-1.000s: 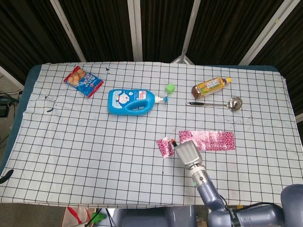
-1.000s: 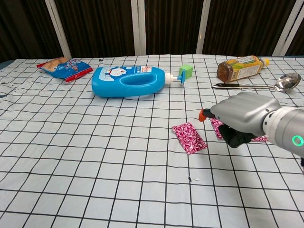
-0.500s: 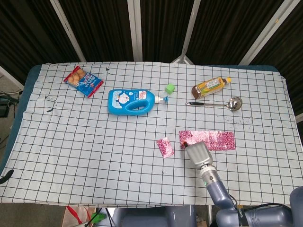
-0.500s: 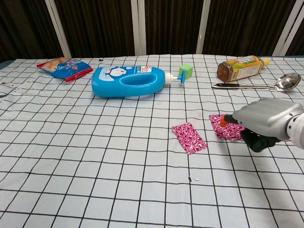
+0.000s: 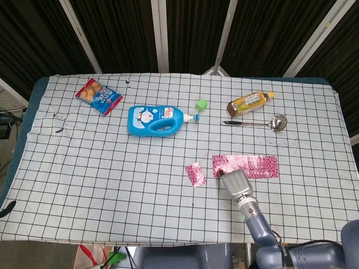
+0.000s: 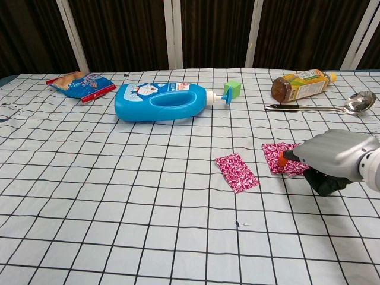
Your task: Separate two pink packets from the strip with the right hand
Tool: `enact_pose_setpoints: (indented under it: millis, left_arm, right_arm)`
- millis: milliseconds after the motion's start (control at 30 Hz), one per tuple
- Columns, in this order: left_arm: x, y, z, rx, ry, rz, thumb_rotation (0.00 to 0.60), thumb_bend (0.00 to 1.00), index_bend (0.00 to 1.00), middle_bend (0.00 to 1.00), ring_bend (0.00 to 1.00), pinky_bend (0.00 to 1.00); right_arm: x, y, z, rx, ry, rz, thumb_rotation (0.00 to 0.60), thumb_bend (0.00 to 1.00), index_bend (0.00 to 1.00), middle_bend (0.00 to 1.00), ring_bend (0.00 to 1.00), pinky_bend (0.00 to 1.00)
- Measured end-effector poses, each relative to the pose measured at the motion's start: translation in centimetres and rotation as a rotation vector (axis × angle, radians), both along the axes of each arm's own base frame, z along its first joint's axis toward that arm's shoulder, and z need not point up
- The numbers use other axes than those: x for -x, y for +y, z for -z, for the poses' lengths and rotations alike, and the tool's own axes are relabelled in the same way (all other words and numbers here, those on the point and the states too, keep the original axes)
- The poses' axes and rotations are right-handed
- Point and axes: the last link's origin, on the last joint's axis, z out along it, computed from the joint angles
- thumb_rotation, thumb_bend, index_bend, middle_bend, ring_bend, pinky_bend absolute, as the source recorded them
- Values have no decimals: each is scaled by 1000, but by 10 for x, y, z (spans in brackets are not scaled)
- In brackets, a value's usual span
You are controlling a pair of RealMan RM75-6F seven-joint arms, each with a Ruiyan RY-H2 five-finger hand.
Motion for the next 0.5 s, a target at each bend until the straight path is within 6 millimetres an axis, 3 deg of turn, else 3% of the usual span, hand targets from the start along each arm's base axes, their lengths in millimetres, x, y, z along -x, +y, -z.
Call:
enact_pose_setpoints:
  millis: [500]
  left_arm:
    - [0,0,0,0,-2,-3,600,275,134,0,0,84]
  right_arm:
    - [4,8,-5,-18,-1,1,600,819,189,852,884,711]
